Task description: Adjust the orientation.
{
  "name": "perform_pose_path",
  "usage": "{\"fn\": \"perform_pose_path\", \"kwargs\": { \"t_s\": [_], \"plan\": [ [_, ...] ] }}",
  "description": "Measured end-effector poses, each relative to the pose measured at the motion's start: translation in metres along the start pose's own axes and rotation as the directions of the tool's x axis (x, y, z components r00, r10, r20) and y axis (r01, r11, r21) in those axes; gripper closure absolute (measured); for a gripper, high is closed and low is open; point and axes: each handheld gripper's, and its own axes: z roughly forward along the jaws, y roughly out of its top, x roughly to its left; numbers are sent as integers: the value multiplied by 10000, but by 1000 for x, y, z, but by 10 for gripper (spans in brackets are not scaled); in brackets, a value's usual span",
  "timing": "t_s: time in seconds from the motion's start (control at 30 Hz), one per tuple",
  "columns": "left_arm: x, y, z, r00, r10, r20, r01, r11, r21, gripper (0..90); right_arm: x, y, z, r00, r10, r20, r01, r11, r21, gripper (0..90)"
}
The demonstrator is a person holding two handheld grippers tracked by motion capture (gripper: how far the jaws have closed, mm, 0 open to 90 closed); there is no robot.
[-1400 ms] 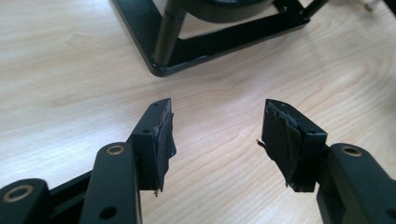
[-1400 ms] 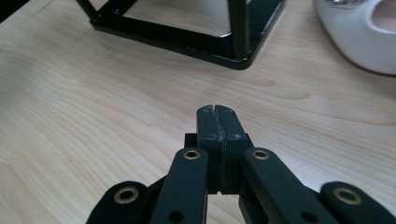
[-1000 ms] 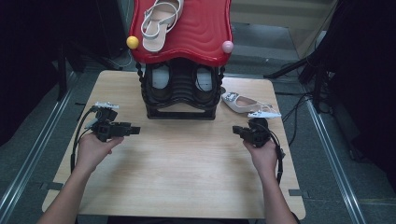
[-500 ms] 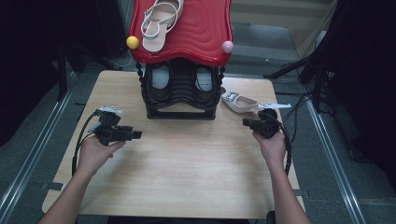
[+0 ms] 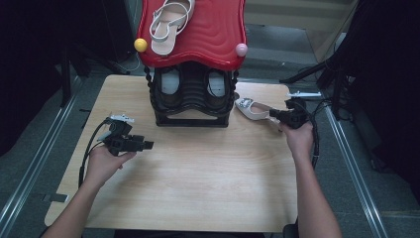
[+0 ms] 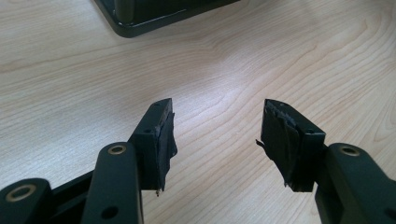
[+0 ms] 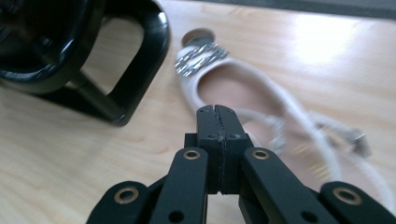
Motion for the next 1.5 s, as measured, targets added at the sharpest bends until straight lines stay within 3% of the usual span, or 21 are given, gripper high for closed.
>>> {"fn": "perform_pose_path", "kwargs": {
  "t_s": [0.13, 0.2, 0.43, 0.73, 1.03, 1.3, 1.5],
  "plan": [
    [1, -1, 2, 10000, 83, 31, -83, 9999, 141, 448, -12, 11, 2, 9992, 238, 327, -236, 9997, -59, 900],
    [1, -1, 1, 9997, 95, 213, -94, 9999, -63, 452, -19, 12, 5, 9981, 433, 442, -432, 9991, -36, 900],
    [3, -2, 1, 9997, 154, 208, -153, 9999, -65, 453, -31, 3, 26, 9943, 680, 821, -721, 9962, 486, 900],
    [1, -2, 4, 9996, 219, 201, -220, 9998, 30, 453, -22, -10, 41, 9947, 686, 765, -742, 9946, 724, 900],
    [2, -2, 3, 9995, 240, 193, -239, 9997, -75, 453, -15, -16, 41, 9944, 689, 802, -741, 9952, 645, 900],
    [2, -1, 3, 9995, 273, 174, -272, 9996, -53, 453, 2, -17, 41, 9952, 416, 881, -492, 9951, 860, 900],
    [2, 0, 3, 9994, 276, 208, -271, 9994, -229, 454, 13, -16, 41, 9934, 634, 956, -741, 9908, 1130, 900]
  ]
}}
